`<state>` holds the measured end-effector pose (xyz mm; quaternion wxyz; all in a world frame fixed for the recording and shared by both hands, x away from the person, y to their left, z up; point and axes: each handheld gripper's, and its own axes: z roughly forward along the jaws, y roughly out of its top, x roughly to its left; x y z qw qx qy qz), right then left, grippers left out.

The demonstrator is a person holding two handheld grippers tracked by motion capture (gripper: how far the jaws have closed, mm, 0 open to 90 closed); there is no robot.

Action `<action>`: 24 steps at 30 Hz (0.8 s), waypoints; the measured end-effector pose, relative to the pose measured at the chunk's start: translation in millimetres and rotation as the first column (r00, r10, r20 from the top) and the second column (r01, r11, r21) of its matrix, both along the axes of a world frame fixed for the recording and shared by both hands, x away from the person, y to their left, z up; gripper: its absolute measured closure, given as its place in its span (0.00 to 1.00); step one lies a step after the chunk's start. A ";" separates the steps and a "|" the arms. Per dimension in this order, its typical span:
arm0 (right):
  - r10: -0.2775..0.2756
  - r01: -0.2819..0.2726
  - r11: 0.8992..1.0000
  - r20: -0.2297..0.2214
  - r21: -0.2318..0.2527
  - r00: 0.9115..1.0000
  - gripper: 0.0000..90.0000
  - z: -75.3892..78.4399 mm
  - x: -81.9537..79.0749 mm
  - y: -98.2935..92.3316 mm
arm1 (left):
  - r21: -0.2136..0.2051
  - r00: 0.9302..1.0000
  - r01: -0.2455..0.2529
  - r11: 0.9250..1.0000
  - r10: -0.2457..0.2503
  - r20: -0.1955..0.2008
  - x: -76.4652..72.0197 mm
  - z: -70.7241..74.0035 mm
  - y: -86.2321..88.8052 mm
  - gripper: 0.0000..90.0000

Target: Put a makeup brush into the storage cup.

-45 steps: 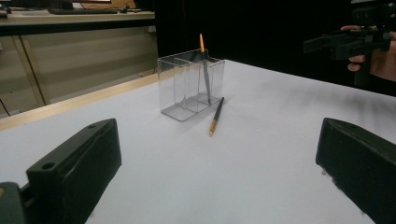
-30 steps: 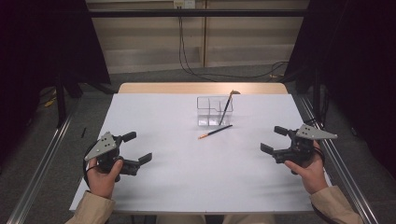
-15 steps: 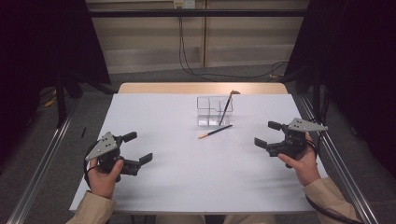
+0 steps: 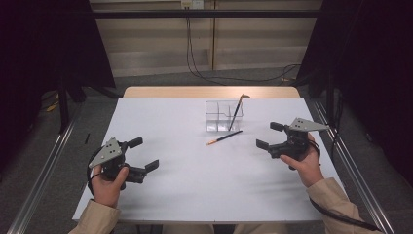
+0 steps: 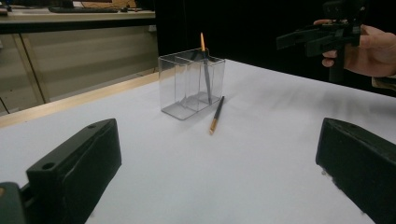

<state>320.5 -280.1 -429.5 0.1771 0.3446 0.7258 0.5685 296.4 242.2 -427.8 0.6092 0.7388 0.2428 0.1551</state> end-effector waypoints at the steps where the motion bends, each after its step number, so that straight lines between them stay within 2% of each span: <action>1: 0.001 -0.001 1.000 0.001 -0.003 1.000 0.02 0.3 1.3 1.6 | 0.004 1.000 0.000 1.000 0.000 0.001 0.1 0.2 0.2 0.00; 24: 0.026 -0.026 1.000 -0.011 -0.007 1.000 0.03 1.6 32.3 33.6 | 0.003 1.000 0.001 1.000 -0.001 0.003 0.6 0.6 0.9 0.00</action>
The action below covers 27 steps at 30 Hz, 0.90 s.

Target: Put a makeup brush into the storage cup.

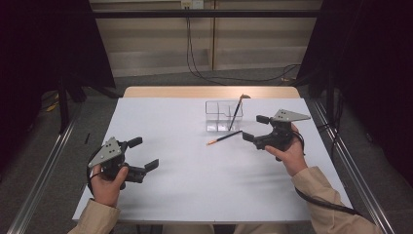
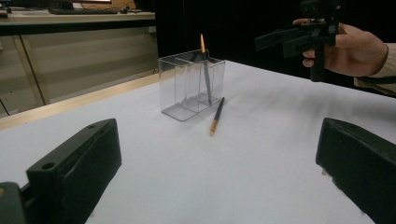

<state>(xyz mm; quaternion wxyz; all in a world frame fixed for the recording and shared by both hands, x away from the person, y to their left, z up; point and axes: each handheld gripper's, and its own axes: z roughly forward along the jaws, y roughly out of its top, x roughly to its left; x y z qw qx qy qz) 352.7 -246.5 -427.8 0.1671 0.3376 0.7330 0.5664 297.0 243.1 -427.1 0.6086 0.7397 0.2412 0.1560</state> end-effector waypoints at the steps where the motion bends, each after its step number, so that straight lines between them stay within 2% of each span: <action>1: 0.000 0.000 1.000 0.001 0.001 1.000 0.03 -0.2 1.1 0.9 | 0.000 1.000 0.000 1.000 0.000 0.000 0.0 0.0 0.0 0.00; 27: 0.025 -0.025 1.000 -0.017 -0.010 1.000 0.03 -4.1 21.9 33.0 | 0.000 1.000 0.003 1.000 -0.003 0.001 0.4 0.0 -0.1 0.00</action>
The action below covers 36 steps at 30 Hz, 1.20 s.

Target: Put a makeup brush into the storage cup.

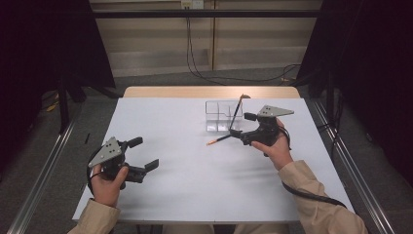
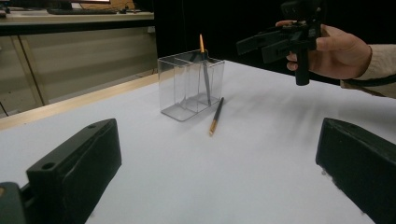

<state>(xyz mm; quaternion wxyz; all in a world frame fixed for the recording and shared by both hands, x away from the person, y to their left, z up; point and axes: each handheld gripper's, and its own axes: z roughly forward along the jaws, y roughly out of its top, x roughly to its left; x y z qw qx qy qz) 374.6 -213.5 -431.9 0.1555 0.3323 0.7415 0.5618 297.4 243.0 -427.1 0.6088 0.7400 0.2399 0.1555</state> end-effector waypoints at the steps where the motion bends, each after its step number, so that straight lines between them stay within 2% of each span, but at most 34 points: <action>1: 0.001 -0.001 1.000 -0.001 -0.003 1.000 0.03 -0.2 0.6 1.4 | -0.001 1.000 0.000 1.000 0.000 0.000 0.0 0.1 0.0 0.00; 8: 0.025 -0.025 0.999 -0.018 -0.021 1.000 0.03 -2.9 5.9 10.4 | 0.001 1.000 0.000 1.000 0.000 0.002 0.1 0.2 0.1 0.00; 20: 0.036 -0.037 0.999 -0.014 -0.021 0.999 0.04 -3.8 14.3 21.8 | 0.000 1.000 0.001 1.000 -0.001 0.001 0.2 0.0 0.1 0.00; 36: 0.076 -0.078 0.996 -0.052 -0.038 0.996 0.05 -13.5 26.5 30.7 | 0.001 1.000 0.002 1.000 -0.002 -0.001 1.1 -1.0 0.5 0.00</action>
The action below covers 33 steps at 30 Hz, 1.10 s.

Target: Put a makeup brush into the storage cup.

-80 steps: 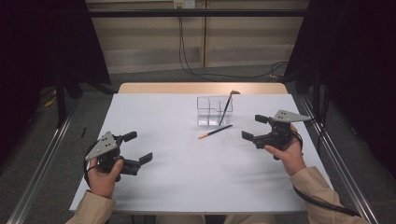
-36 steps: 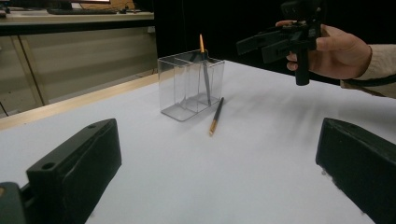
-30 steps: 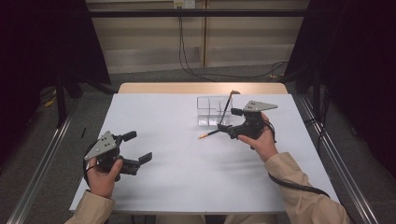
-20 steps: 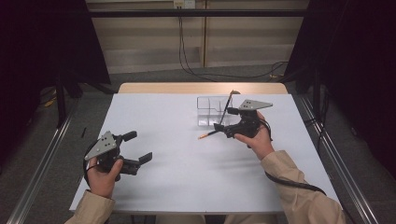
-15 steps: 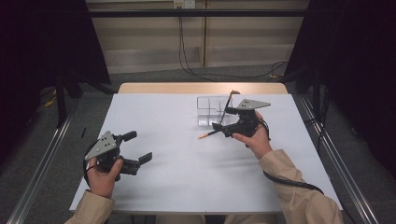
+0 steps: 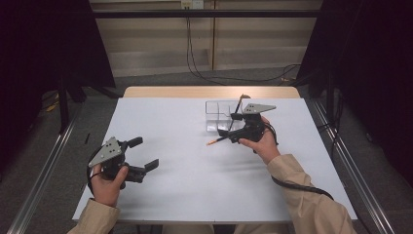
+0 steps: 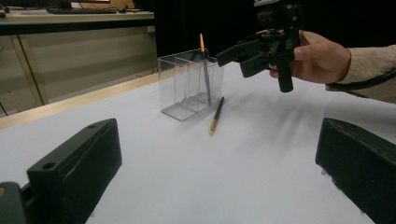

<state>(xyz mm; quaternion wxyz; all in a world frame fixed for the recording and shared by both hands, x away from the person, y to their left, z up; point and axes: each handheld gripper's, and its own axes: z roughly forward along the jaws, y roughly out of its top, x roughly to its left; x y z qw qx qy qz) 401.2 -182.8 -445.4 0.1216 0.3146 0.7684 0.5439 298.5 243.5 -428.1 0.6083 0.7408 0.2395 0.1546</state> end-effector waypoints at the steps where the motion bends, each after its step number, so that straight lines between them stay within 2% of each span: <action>1: 0.003 -0.003 1.000 0.000 -0.001 1.000 0.06 0.1 0.4 0.4 | -0.001 1.000 -0.001 1.000 0.001 0.000 0.1 -0.1 -0.2 0.00; 11: 0.027 -0.028 0.999 -0.017 -0.033 0.999 0.06 -3.2 3.9 6.1 | -0.005 1.000 0.001 1.000 -0.001 -0.003 0.4 -0.5 0.1 0.00; 20: 0.086 -0.092 0.991 -0.070 -0.097 0.994 0.07 -4.7 7.1 11.7 | -0.003 1.000 0.002 1.000 -0.002 -0.003 0.9 -0.9 0.1 0.00; 27: 0.118 -0.135 0.972 -0.095 -0.193 0.988 0.10 -6.3 9.2 15.2 | -0.001 1.000 0.007 1.000 -0.007 -0.004 1.1 -1.1 -0.4 0.00; 33: 0.138 -0.168 0.953 -0.132 -0.252 0.982 0.14 -8.1 12.4 17.1 | 0.003 1.000 0.007 1.000 -0.007 -0.003 1.1 -1.2 -1.3 0.00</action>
